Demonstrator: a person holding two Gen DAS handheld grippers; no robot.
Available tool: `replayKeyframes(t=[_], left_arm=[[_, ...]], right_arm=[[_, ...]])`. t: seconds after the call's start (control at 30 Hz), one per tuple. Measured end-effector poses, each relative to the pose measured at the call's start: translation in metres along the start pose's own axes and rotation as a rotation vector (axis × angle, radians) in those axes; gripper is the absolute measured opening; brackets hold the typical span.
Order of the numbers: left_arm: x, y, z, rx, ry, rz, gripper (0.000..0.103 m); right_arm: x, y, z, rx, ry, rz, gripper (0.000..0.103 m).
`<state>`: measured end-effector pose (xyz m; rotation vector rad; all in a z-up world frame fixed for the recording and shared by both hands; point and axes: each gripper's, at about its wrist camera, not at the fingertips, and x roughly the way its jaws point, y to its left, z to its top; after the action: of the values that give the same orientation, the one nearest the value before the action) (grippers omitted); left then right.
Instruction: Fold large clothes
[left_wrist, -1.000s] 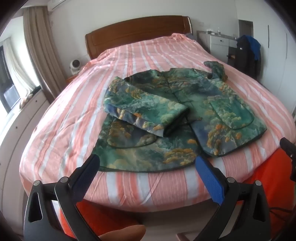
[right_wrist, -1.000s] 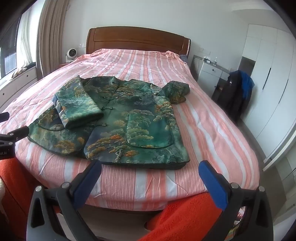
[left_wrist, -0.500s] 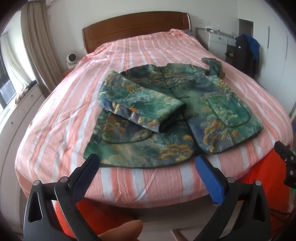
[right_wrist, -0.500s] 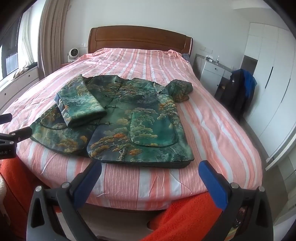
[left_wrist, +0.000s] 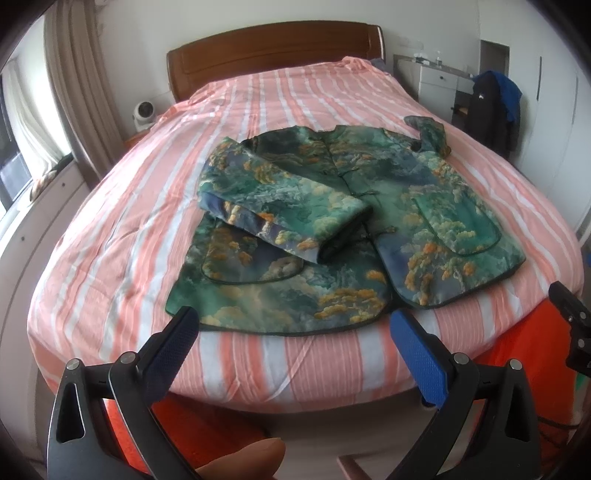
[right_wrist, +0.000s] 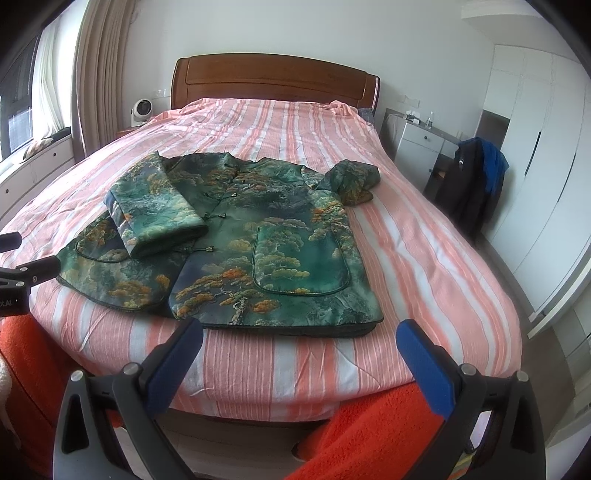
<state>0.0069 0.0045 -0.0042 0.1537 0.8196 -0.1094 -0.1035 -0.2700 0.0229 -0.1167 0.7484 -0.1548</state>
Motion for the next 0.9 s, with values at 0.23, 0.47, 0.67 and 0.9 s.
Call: replayKeyframes(t=[0.23, 0.47, 0.67, 0.9], left_arm=[[-0.0003, -0.003, -0.0004, 0.008, -0.002, 0.001, 0.103], [-0.0003, -0.0045, -0.0012, 0.013, 0.002, 0.002, 0.103], [-0.0003, -0.0046, -0.0014, 0.014, 0.004, 0.001, 0.103], [-0.0004, -0.0046, -0.0019, 0.015, 0.005, 0.001, 0.103]], right_arm=[[-0.0009, -0.0016, -0.0004, 0.004, -0.001, -0.011, 0.103], [-0.0008, -0.0018, -0.0006, 0.003, 0.001, -0.011, 0.103], [-0.0013, -0.0013, -0.0012, 0.003, -0.002, -0.015, 0.103], [-0.001, -0.0018, -0.0008, 0.003, 0.0, -0.016, 0.103]])
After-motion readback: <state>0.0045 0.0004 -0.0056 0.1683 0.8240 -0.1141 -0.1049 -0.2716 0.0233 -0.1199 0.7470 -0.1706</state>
